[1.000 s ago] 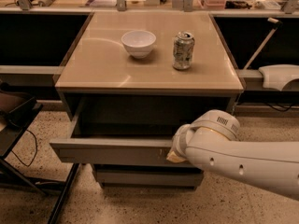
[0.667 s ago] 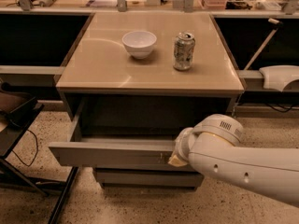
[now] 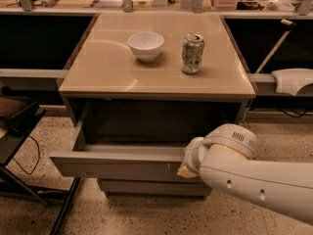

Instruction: Open top drawer

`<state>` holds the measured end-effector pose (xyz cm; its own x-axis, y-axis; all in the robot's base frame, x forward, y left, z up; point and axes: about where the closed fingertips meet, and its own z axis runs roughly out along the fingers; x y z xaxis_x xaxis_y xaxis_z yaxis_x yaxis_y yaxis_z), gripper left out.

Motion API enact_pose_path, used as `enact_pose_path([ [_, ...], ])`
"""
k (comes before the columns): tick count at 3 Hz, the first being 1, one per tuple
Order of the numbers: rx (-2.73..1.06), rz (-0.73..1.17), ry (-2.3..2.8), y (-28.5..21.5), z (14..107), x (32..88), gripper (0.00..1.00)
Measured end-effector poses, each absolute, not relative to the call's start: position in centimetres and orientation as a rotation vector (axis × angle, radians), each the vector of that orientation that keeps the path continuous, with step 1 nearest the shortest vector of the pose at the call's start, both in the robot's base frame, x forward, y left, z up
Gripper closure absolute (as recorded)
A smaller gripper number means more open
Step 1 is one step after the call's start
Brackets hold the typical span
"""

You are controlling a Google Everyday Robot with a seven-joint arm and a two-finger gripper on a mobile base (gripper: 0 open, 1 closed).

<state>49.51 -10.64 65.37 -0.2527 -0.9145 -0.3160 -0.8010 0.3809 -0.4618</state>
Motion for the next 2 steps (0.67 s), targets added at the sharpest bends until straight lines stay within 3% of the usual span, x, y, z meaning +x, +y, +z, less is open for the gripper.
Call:
enact_pose_path([
  [2,-1.473,-0.287,2.105,-10.87,65.44,48.51,1.0],
])
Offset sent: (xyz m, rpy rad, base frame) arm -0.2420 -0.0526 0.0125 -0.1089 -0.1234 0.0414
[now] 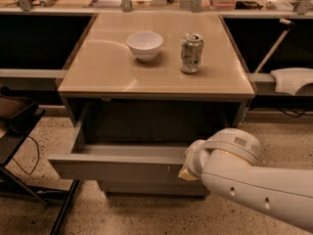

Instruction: Open top drawer

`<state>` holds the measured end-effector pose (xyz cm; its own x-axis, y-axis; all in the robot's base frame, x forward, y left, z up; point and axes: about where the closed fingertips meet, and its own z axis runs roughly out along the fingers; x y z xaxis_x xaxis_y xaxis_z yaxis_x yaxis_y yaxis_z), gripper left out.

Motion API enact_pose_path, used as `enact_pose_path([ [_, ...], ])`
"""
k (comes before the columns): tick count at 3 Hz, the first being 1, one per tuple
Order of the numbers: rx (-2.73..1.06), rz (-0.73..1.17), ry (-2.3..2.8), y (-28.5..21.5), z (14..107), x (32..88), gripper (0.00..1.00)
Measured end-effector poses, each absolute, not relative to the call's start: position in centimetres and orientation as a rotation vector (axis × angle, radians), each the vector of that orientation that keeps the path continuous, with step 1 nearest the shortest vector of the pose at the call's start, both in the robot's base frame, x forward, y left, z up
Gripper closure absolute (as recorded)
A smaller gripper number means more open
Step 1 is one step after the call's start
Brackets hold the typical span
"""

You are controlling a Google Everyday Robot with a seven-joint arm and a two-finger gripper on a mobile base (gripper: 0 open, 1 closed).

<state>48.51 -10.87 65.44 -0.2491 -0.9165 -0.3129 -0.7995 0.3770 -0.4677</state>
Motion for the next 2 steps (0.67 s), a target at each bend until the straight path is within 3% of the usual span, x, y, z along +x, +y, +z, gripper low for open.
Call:
enact_pose_path([
  [2,-1.475,-0.294,2.098,-11.2,65.5,47.1,1.0],
])
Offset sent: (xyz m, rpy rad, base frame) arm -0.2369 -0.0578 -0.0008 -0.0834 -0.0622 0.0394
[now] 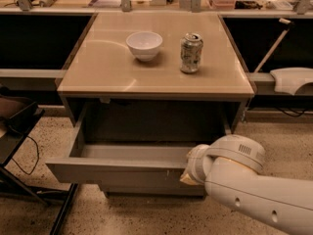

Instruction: Open top drawer

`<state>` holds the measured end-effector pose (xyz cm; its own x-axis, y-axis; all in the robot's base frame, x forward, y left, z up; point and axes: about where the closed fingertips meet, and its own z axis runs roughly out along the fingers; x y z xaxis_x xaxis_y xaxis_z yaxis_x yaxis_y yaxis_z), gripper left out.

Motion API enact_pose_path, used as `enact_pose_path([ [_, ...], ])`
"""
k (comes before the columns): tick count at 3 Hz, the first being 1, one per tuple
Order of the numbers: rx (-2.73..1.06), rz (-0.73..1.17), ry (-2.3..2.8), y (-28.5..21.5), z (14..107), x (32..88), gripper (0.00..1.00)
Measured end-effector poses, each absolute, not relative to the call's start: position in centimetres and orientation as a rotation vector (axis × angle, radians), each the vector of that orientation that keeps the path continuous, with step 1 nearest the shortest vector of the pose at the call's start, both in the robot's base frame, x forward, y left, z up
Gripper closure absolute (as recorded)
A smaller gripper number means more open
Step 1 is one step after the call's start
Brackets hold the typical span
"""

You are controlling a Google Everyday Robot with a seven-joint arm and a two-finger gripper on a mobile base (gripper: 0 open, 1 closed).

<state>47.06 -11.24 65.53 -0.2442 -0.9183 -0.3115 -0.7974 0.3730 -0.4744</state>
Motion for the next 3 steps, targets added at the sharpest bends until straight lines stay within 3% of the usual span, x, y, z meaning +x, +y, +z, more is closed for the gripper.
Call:
enact_pose_path([
  [3,-1.487,-0.298,2.093,-11.7,65.6,45.3,1.0],
])
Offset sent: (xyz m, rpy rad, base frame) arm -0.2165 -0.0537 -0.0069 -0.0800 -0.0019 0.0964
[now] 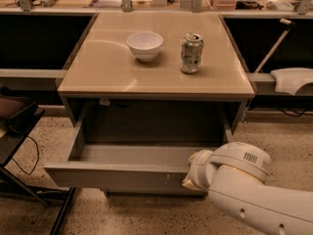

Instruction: Open top drawer

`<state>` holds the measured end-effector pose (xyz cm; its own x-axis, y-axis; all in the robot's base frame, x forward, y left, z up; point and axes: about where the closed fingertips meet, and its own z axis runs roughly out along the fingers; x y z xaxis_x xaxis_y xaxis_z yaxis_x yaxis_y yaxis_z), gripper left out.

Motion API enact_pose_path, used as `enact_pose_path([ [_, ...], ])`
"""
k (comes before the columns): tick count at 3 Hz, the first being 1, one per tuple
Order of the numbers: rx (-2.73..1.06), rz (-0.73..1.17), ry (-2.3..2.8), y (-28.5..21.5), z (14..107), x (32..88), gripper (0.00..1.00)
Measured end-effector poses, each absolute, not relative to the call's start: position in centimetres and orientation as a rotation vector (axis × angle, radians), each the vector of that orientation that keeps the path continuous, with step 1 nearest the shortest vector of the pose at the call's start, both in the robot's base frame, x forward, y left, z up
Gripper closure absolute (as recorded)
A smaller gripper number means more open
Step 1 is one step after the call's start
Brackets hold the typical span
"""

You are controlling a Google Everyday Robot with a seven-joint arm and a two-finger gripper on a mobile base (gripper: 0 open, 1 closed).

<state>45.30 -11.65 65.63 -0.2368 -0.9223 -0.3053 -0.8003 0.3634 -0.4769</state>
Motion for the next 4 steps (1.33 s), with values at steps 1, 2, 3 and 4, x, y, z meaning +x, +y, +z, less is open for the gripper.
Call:
enact_pose_path([
  [1,-1.502,-0.301,2.087,-12.0,65.4,43.8,1.0],
  [2,-1.502,-0.301,2.086,-12.0,65.6,43.7,1.0],
  [3,-1.513,-0.303,2.082,-12.2,65.4,42.7,1.0],
  [4,-1.513,-0.303,2.082,-12.2,65.5,42.6,1.0],
])
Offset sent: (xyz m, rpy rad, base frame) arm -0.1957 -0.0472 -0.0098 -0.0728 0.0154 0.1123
